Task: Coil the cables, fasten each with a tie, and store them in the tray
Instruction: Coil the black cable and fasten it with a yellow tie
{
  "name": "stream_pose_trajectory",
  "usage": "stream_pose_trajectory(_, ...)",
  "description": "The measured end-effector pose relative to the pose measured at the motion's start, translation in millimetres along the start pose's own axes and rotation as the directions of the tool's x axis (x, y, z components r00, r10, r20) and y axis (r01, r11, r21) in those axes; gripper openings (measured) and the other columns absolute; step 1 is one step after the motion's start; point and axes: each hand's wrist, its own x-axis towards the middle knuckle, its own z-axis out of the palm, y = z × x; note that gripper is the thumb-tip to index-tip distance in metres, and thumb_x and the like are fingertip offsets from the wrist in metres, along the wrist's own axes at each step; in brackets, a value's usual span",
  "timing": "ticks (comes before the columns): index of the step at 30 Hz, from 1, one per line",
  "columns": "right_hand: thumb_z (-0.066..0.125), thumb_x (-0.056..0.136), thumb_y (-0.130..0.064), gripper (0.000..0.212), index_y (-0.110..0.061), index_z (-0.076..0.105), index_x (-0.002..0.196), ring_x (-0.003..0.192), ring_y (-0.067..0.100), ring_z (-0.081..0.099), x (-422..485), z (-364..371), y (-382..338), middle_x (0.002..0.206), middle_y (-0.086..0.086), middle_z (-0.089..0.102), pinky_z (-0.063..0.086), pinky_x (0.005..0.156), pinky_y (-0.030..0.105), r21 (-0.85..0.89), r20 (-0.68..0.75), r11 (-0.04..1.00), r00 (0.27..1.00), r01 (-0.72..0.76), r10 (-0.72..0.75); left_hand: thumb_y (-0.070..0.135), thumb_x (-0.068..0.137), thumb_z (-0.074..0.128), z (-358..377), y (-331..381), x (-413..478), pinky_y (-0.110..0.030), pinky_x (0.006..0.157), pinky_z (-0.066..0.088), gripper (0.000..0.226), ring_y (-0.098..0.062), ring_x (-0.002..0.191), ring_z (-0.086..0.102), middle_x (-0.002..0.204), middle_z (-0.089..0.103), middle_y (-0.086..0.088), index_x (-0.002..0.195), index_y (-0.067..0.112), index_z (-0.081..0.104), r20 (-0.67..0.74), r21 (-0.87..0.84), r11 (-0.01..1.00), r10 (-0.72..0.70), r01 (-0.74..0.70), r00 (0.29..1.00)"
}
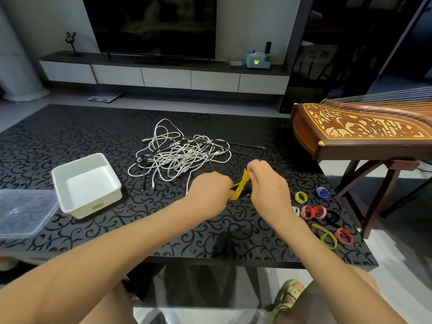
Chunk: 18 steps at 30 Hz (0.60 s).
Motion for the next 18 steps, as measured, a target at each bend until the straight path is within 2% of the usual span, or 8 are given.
stream_pose_trajectory(3,0.035,0.099,-0.008,0.012,-0.011,0.044,0.092,0.069,0.027,0.047,10,0,7,0.078,0.004,0.048,0.033,0.062,0.038,0.001,0.042,0.995,0.995,-0.095,0.095,0.026,0.104,0.031,12,6,-5,-0.029,0.066,0.033,0.026,-0.025,0.09,0.058,0.1,0.061,-0.006,0.106,0.011,0.053,-0.088,0.015,0.998,0.067,-0.066,0.994)
stream_pose_trajectory(7,0.034,0.099,-0.008,0.013,-0.014,0.04,0.089,0.069,0.025,0.045,14,-1,9,0.075,0.002,0.047,0.029,0.061,0.035,-0.04,0.113,0.99,0.984,-0.132,0.136,0.031,0.103,0.028,17,2,-9,-0.03,0.065,0.031,0.028,-0.024,0.084,0.056,0.097,0.058,-0.004,0.099,0.014,0.05,-0.114,0.004,0.99,0.138,-0.138,0.984)
stream_pose_trajectory(9,0.035,0.098,-0.007,0.014,-0.016,0.039,0.088,0.068,0.025,0.044,15,-1,7,0.074,0.001,0.045,0.028,0.059,0.035,-0.062,0.119,0.991,0.985,-0.118,0.125,0.034,0.103,0.028,18,-1,-8,-0.031,0.063,0.031,0.027,-0.023,0.078,0.055,0.093,0.06,-0.003,0.09,0.017,0.046,-0.103,0.059,0.984,0.172,-0.167,0.98)
stream_pose_trajectory(11,0.038,0.091,-0.002,0.014,-0.015,0.041,0.086,0.068,0.025,0.042,12,-3,-2,0.074,0.001,0.042,0.027,0.057,0.034,-0.121,0.048,0.992,0.998,-0.025,0.031,0.037,0.102,0.029,19,-3,-4,-0.033,0.063,0.031,0.031,-0.026,0.079,0.058,0.091,0.062,-0.005,0.089,0.016,0.049,-0.089,0.077,0.986,0.154,-0.148,0.984)
stream_pose_trajectory(13,0.043,0.074,0.004,0.017,-0.01,0.049,0.082,0.065,0.023,0.038,4,-5,-14,0.073,0.006,0.044,0.026,0.052,0.034,-0.176,-0.013,0.978,0.993,0.112,-0.116,0.039,0.101,0.032,17,-6,2,-0.033,0.062,0.033,0.036,-0.03,0.084,0.06,0.087,0.063,-0.007,0.09,0.014,0.057,-0.105,0.015,0.998,0.065,-0.063,0.992)
stream_pose_trajectory(15,0.051,0.062,0.012,0.023,-0.005,0.053,0.078,0.061,0.025,0.041,-9,-4,-22,0.071,0.01,0.047,0.028,0.045,0.035,-0.166,-0.057,0.968,0.978,0.187,-0.199,0.037,0.099,0.038,16,-10,10,-0.033,0.06,0.034,0.035,-0.032,0.081,0.06,0.072,0.054,-0.003,0.076,0.015,0.052,-0.121,-0.136,0.991,-0.023,0.007,0.992)
stream_pose_trajectory(17,0.059,0.064,0.019,0.026,-0.001,0.057,0.079,0.059,0.028,0.045,-20,0,-20,0.07,0.012,0.049,0.033,0.044,0.035,-0.135,-0.105,0.976,0.978,0.168,-0.183,0.035,0.097,0.045,14,-12,13,-0.033,0.06,0.035,0.033,-0.031,0.081,0.059,0.065,0.047,0.002,0.069,0.017,0.046,-0.094,-0.274,0.96,-0.084,0.055,0.992)
stream_pose_trajectory(18,0.062,0.069,0.018,0.023,0.0,0.06,0.082,0.057,0.029,0.047,-25,0,-18,0.069,0.012,0.05,0.034,0.045,0.034,-0.115,-0.144,0.983,0.977,0.143,-0.159,0.035,0.097,0.047,15,-13,12,-0.034,0.062,0.037,0.028,-0.03,0.084,0.059,0.068,0.051,0.002,0.076,0.017,0.052,-0.109,-0.331,0.942,-0.095,0.055,0.989)
